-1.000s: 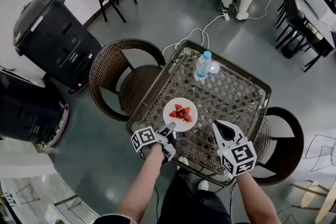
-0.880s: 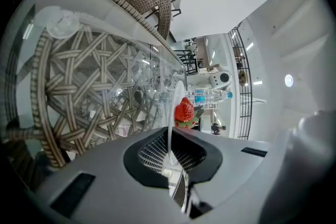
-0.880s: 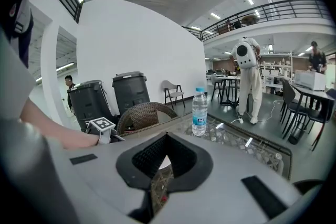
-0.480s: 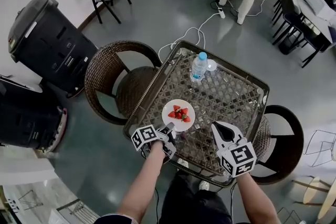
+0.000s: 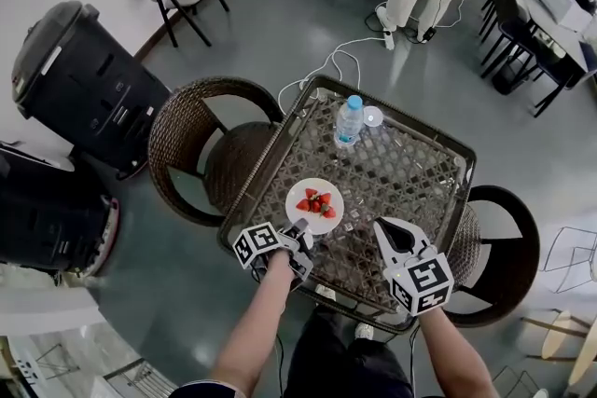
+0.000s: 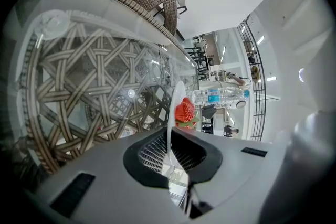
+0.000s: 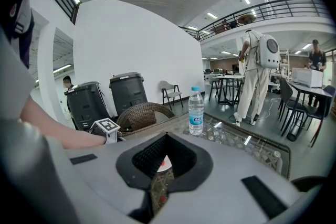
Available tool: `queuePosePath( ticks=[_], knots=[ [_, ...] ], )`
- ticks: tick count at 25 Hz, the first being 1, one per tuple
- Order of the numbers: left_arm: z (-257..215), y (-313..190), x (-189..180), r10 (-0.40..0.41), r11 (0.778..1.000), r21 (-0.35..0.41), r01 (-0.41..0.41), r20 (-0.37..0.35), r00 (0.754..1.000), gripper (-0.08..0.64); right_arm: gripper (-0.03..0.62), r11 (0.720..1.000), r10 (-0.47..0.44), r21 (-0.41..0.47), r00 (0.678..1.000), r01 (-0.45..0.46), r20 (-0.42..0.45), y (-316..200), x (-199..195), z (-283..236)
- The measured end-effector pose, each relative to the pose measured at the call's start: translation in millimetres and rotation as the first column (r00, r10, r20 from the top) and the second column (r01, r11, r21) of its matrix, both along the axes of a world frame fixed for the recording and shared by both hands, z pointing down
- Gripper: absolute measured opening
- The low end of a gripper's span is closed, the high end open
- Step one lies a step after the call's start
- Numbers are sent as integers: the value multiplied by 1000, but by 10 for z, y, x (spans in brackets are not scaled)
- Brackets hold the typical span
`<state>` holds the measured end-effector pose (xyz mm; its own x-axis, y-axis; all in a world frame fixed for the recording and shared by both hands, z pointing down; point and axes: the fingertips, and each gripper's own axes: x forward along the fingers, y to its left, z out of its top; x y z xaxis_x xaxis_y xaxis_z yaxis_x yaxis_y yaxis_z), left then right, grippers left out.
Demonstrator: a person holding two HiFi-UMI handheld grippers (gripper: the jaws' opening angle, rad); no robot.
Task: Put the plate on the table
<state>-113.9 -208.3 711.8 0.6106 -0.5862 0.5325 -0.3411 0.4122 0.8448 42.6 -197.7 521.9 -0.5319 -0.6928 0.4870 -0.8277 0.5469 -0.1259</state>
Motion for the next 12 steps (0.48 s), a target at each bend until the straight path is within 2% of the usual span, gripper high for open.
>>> queuePosePath(
  ticks=[12],
  knots=[
    [-2, -80, 29, 41, 999, -2, -41, 131, 991, 18, 5, 1000, 19, -18, 1000, -19, 7, 10, 81, 22]
  ],
)
